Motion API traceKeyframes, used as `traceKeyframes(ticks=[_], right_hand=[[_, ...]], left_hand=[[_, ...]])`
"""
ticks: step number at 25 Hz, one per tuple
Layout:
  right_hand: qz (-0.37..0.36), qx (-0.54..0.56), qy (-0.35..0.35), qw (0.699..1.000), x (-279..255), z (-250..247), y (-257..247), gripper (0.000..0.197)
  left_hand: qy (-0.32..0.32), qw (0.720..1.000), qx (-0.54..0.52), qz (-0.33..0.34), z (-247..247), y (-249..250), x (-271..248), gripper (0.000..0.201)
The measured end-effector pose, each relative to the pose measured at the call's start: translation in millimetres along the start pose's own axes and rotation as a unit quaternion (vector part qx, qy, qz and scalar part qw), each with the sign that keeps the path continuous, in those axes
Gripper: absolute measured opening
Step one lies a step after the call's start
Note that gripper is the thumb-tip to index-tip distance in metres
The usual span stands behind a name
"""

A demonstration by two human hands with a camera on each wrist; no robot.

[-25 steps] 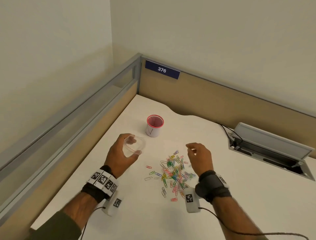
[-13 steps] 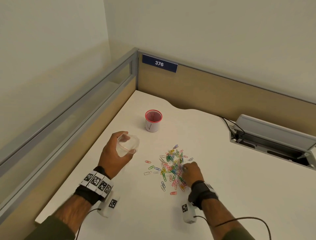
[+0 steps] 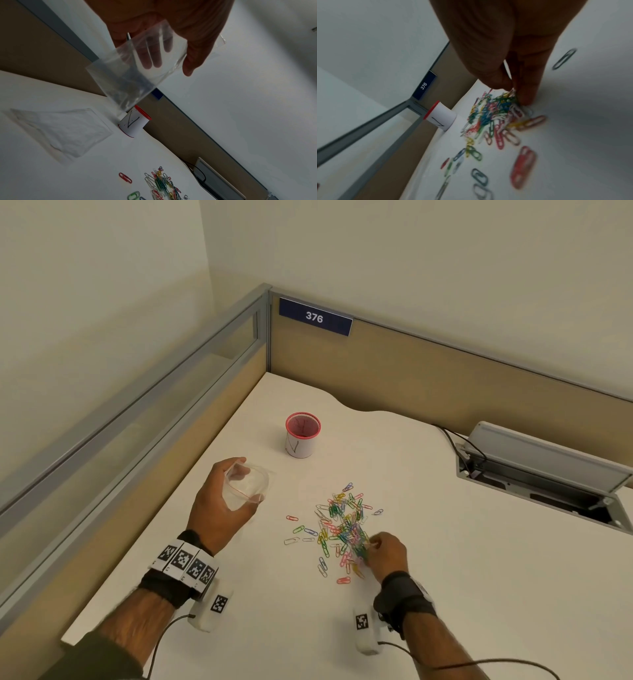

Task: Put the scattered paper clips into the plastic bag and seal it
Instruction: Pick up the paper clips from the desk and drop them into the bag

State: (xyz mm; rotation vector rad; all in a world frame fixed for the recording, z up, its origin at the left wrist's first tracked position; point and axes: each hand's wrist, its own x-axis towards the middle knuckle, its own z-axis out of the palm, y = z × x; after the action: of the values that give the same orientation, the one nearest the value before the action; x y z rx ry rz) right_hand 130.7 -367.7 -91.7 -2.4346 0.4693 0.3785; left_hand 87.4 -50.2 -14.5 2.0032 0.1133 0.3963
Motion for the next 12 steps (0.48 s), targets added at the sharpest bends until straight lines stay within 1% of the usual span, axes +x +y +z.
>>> traceKeyframes(ticks=[1, 2, 3, 4, 6, 7, 8, 9, 12], right_hand=[[-0.027, 0.020, 0.003, 0.999, 3.4, 2.2, -8.4, 0.016], [-0.050, 0.017, 0.007, 0.999, 6.0, 1.0, -15.8, 0.018], [-0.070, -0.004, 0.005, 0.998, 7.6, -1.6, -21.1, 0.027], [-0.080, -0.042, -0.013, 0.996, 8.1, -4.1, -25.0, 0.044], [-0.093, -0.151, -0.080, 0.981, 4.9, -5.8, -29.7, 0.081], [-0.108, -0.207, -0.106, 0.967, 2.8, -4.3, -32.1, 0.090], [-0.124, -0.244, -0.120, 0.954, 1.6, -0.3, -33.3, 0.090], [-0.141, -0.263, -0.119, 0.947, 1.4, 4.0, -35.0, 0.081], [-0.186, -0.267, -0.073, 0.943, 5.2, 15.4, -41.1, 0.035]], left_hand=[[-0.003, 1.000, -0.001, 0.000, 1.8, 1.4, 0.5, 0.068], [-0.005, 1.000, -0.003, 0.002, 2.7, 2.1, 1.2, 0.068], [-0.005, 1.000, -0.005, 0.004, 2.7, 2.0, 1.7, 0.068], [-0.005, 1.000, -0.006, 0.005, 2.2, 1.2, 2.4, 0.068], [-0.007, 1.000, -0.009, 0.002, 1.5, -1.3, 3.5, 0.068], [-0.008, 1.000, -0.009, 0.001, 1.3, -2.4, 4.3, 0.068], [-0.007, 1.000, -0.009, 0.000, 1.8, -3.0, 5.0, 0.068], [-0.007, 1.000, -0.009, -0.001, 2.9, -3.8, 5.5, 0.069], [-0.011, 1.000, -0.007, -0.004, 6.9, -6.9, 4.6, 0.068]])
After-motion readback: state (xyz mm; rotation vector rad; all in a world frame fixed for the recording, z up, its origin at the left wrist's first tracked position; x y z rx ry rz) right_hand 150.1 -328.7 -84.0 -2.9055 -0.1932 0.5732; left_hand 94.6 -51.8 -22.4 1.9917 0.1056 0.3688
